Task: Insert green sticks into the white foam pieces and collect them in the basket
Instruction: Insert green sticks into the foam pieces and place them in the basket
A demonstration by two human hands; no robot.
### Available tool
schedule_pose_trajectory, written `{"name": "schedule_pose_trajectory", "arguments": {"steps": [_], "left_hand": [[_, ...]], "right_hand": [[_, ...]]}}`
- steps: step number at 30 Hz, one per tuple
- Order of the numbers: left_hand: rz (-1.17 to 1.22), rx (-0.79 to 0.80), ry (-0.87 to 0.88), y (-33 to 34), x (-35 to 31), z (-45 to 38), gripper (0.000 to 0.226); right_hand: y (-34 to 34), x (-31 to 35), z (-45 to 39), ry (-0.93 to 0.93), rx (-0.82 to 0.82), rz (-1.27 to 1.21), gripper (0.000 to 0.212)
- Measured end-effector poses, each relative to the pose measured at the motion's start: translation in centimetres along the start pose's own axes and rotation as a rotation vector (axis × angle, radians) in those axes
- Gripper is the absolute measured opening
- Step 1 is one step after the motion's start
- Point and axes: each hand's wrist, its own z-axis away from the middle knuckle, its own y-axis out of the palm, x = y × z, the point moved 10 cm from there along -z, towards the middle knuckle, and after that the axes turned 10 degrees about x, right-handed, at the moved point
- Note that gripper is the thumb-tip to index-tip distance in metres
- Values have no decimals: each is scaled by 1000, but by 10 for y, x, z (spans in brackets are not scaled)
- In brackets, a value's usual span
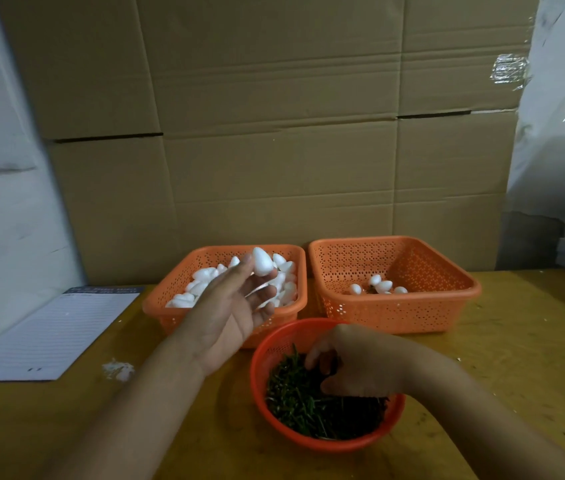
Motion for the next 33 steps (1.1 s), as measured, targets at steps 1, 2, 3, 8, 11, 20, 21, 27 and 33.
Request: {"name": "schedule_pose_trajectory", "arguments": {"steps": [1,2,3,8,11,20,21,27,33], "left_hand": [[31,-1,-13,2,5,2,21],[56,0,-24,3,8,4,23],[74,7,-33,5,11,6,25],[156,65,-51,12,8,9,21],[187,45,-38,7,2,10,23],[198,-1,-55,0,6,13,24],[190,7,-58,2,7,13,22],[184,-7,-64,6,11,15,17],[166,-12,-73,10,14,16,13]], "right_hand": [[-1,0,0,-2,-10,2,35],[-1,0,0,-1,-15,0,34],[-1,0,0,-1,-17,0,33],[-3,5,3,5,-35,21,30],[-6,8,4,5,-58,27,30],[-28,10,13,-39,-202,-139,25],[-29,9,14,-47,-203,-226,23],[-30,4,16,-146,-182,-911,13],[-41,9,22,-288,-241,-1291,19]]}}
